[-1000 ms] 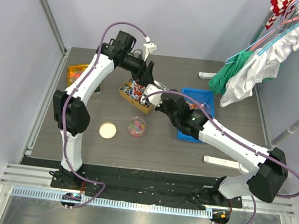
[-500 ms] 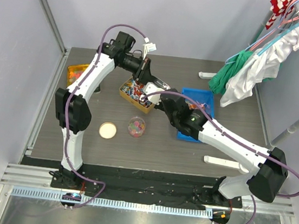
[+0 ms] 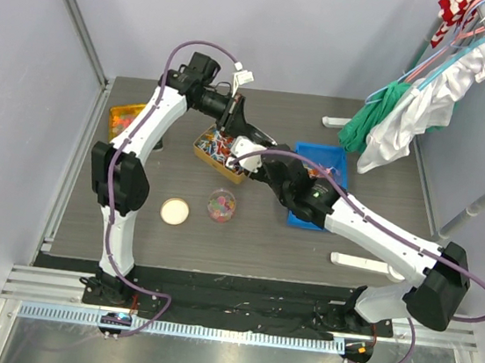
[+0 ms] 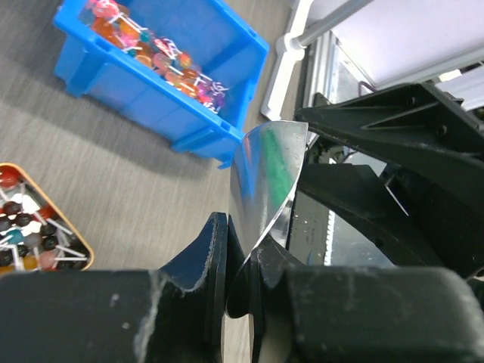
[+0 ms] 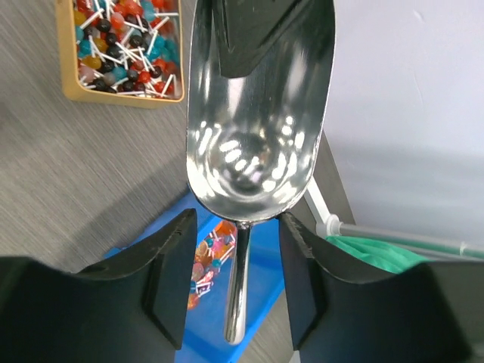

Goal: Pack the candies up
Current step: Adjust the spatula.

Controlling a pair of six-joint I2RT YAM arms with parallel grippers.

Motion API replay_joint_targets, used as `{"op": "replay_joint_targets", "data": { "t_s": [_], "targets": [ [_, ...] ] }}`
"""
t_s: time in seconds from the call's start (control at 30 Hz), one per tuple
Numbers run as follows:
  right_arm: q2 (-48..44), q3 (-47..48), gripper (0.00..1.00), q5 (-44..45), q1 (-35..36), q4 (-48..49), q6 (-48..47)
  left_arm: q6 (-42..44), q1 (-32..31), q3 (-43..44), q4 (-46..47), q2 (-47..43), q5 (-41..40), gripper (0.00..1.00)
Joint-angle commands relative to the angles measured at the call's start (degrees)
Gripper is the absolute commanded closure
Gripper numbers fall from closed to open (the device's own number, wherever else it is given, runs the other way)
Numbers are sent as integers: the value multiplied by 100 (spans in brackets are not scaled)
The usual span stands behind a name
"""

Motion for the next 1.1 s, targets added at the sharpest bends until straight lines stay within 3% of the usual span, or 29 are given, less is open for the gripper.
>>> {"op": "replay_joint_targets", "data": {
  "t_s": [0.0,0.27,0.63,1.07],
  "targets": [
    [-354,255,47,-498,27,159,68,274,-49,77,-235,28,704,100],
    [-618,342,56,-1359,-517,-192,287,855,-58,33,-789,-174,1057,100],
    [-451,518,70,-1439,-580,-211,244,670,-93,-292,-578,-411,1233,100],
    [-328,598,64,-1658,-580,-132,305,670,-251,-468,-543,-402,1496,100]
  ]
}}
